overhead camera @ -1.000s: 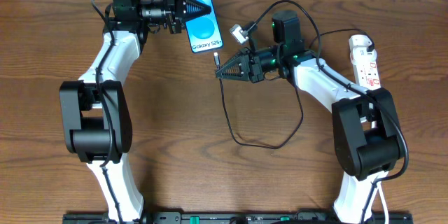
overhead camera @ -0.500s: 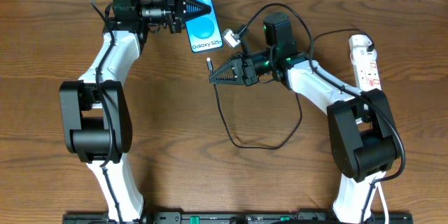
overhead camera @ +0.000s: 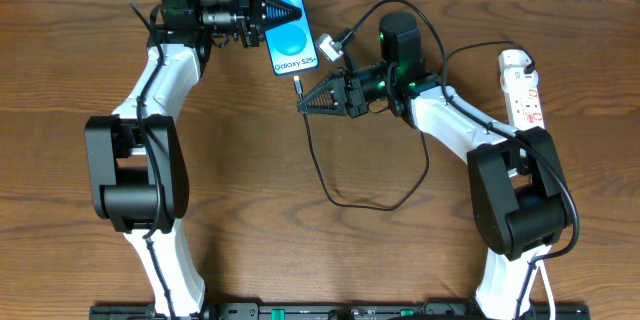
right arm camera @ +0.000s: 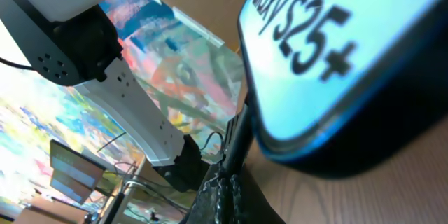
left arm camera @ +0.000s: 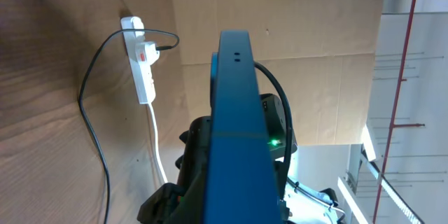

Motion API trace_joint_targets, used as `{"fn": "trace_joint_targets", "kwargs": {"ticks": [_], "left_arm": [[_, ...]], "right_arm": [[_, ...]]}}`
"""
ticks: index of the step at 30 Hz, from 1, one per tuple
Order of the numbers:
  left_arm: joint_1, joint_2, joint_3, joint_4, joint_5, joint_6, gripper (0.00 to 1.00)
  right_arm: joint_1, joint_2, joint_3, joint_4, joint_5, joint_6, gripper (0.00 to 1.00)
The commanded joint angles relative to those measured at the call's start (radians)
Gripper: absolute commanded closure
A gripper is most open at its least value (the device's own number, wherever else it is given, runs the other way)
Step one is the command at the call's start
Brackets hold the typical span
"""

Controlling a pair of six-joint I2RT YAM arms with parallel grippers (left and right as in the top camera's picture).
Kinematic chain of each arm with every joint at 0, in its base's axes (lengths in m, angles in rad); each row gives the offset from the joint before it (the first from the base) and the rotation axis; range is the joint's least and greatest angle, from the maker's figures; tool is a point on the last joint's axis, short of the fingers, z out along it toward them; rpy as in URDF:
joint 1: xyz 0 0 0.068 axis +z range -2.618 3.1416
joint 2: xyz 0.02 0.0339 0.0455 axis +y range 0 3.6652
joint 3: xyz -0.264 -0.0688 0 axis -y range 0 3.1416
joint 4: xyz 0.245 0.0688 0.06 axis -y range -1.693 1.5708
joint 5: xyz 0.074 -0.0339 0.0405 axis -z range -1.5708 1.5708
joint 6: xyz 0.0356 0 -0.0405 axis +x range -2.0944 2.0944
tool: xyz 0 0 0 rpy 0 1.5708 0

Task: Plug charger to phone and switch on socket
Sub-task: 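Align the plug under the phone held by the left gripper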

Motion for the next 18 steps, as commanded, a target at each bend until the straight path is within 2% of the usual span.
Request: {"fn": "trace_joint_targets", "kwargs": {"ticks": [1,18], "left_arm": [[-0.001,-0.023,0.002,0.020,0.028,-0.009,0.93],[-0.001,-0.023,0.002,0.021,0.028,0.003,0.93]], "right_arm": [[0.002,-0.005,0.004,0.004,-0.019,0.032,0.99],[0.001,-0.005,0.004,0.005,-0.019,0.032,0.99]]}}
